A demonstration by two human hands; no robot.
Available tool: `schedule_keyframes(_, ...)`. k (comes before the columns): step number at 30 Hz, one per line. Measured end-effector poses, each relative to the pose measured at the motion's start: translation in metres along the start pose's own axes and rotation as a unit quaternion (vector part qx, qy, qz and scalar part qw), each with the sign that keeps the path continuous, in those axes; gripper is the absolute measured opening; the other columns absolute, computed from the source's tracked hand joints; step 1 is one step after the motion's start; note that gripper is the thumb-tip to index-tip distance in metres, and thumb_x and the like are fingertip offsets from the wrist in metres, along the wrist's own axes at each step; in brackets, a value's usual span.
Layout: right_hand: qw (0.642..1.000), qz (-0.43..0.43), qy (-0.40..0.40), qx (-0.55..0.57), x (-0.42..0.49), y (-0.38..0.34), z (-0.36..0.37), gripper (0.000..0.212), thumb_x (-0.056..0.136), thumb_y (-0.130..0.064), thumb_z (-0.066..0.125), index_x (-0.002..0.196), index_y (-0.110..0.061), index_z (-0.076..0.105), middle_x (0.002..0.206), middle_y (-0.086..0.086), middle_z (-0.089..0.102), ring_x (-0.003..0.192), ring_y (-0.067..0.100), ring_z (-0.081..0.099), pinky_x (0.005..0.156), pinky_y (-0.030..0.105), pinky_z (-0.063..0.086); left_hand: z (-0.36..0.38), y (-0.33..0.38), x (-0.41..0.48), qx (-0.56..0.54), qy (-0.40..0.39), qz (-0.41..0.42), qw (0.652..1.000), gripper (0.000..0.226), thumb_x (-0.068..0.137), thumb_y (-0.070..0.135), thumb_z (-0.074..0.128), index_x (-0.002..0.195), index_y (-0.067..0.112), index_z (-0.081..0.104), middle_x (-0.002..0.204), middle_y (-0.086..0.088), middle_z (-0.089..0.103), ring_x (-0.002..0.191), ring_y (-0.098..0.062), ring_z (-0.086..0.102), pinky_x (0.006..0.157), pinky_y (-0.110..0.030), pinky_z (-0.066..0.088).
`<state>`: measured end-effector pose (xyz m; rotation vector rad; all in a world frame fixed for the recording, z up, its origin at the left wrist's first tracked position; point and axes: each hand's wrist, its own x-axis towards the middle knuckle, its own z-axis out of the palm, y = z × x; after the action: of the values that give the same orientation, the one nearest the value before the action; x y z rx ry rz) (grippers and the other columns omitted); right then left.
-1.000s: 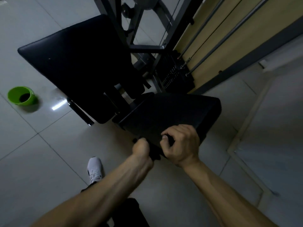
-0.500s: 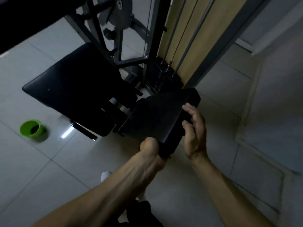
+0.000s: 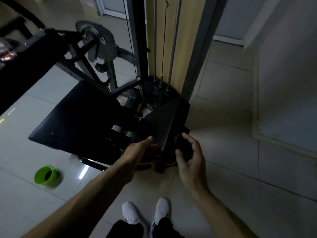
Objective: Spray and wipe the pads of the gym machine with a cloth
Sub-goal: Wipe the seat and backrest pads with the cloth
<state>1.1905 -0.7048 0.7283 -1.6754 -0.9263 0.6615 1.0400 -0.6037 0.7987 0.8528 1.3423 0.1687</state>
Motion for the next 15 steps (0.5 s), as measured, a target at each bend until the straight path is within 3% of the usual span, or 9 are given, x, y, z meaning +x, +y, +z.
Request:
schedule_keyframes(2,0.99,-0.098,-0.028,-0.099,-0.006,0.021,0.013,0.06,0.1,-0.011,0.062,0.154,-0.029,0.042,0.159,-0.01,0.041,0.148,0.008,0.037,0.119,0.034,0.038,-0.002,0.001,0.013,0.018,0.078,0.075,0.994,0.026,0.105,0.037,0.054,0.109,0.024,0.076,0.105,0.002,0.078,0.095,-0.015,0.072,0.085,-0.033,0.055)
schedule_keyframes(4,0.956,-0.165,-0.099,-0.22,-0.018,0.046,0.033,0.062,0.104,-0.021,0.057,0.161,-0.022,0.031,0.171,-0.002,0.02,0.158,0.02,0.017,0.126,0.045,0.025,0.002,0.006,0.03,0.029,0.087,0.103,0.99,0.021,0.104,0.024,0.057,0.114,0.021,0.075,0.104,0.001,0.075,0.095,-0.017,0.069,0.083,-0.033,0.054)
schedule_keyframes(8,0.952,-0.178,-0.075,-0.237,0.004,0.059,0.036,0.055,0.108,-0.031,0.046,0.161,-0.023,0.032,0.172,-0.001,0.016,0.16,0.022,0.012,0.126,0.053,0.019,0.014,0.018,0.068,0.128,0.062,0.146,0.979,0.026,0.106,0.013,0.052,0.128,0.014,0.067,0.11,-0.002,0.07,0.09,-0.01,0.066,0.075,-0.017,0.054)
schedule_keyframes(10,0.958,-0.153,-0.064,-0.234,0.037,0.06,0.031,0.056,0.107,-0.026,0.048,0.161,-0.025,0.033,0.172,-0.003,0.016,0.159,0.018,0.013,0.127,0.049,0.02,0.018,0.018,0.089,0.17,0.052,0.165,0.97,0.032,0.105,0.012,0.054,0.135,0.01,0.063,0.123,-0.005,0.069,0.105,-0.014,0.066,0.087,-0.02,0.053)
schedule_keyframes(12,0.964,-0.095,-0.049,-0.243,0.079,0.057,0.027,0.06,0.106,-0.022,0.051,0.162,-0.028,0.031,0.173,-0.007,0.013,0.158,0.015,0.015,0.126,0.047,0.023,0.023,0.018,0.107,0.209,0.051,0.19,0.958,0.039,0.103,0.015,0.058,0.142,0.01,0.058,0.132,-0.006,0.066,0.123,-0.021,0.063,0.105,-0.033,0.05)
schedule_keyframes(15,0.968,-0.032,-0.064,-0.242,0.14,0.051,0.02,0.058,0.107,-0.024,0.05,0.162,-0.03,0.03,0.172,-0.01,0.012,0.156,0.012,0.021,0.127,0.042,0.022,0.03,0.023,0.127,0.263,0.053,0.21,0.94,0.056,0.101,0.028,0.062,0.153,0.015,0.046,0.151,-0.004,0.052,0.141,-0.021,0.047,0.118,-0.044,0.04)
